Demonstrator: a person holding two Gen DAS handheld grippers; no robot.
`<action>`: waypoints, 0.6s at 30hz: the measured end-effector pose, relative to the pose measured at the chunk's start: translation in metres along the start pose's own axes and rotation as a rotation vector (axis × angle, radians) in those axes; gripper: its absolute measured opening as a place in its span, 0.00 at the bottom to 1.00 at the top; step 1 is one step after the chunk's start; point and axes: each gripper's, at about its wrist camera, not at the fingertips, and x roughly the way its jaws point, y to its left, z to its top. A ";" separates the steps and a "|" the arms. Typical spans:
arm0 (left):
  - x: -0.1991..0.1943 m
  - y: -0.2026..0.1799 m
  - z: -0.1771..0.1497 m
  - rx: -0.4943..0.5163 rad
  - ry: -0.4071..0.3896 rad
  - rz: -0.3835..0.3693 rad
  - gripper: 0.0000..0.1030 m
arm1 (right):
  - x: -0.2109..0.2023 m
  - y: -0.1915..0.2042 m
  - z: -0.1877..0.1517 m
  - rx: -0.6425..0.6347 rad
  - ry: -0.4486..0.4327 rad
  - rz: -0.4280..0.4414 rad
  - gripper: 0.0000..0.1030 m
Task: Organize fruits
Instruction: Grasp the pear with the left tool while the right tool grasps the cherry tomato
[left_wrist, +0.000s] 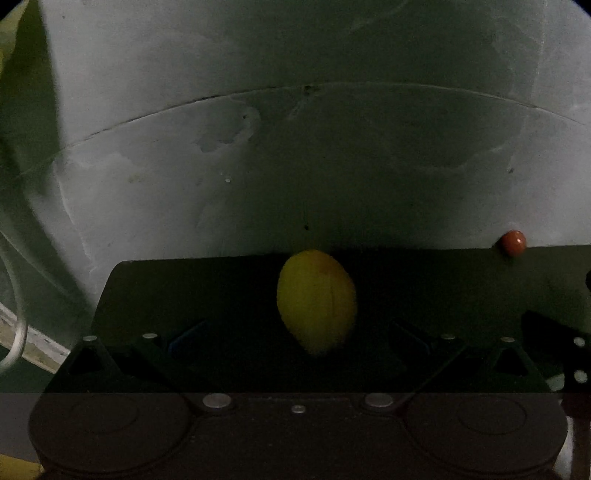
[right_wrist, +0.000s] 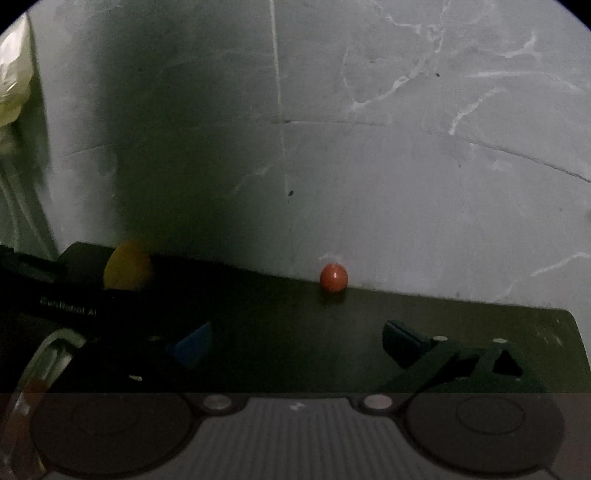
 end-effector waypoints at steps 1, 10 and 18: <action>0.002 -0.001 0.002 -0.001 -0.001 0.002 0.99 | 0.004 0.000 0.003 -0.002 -0.004 0.002 0.94; 0.010 0.001 0.008 -0.017 0.004 -0.001 0.99 | 0.032 -0.009 0.012 0.051 0.004 0.009 0.82; 0.013 0.000 0.009 -0.027 0.004 -0.013 0.99 | 0.044 -0.012 0.014 0.055 0.010 -0.007 0.74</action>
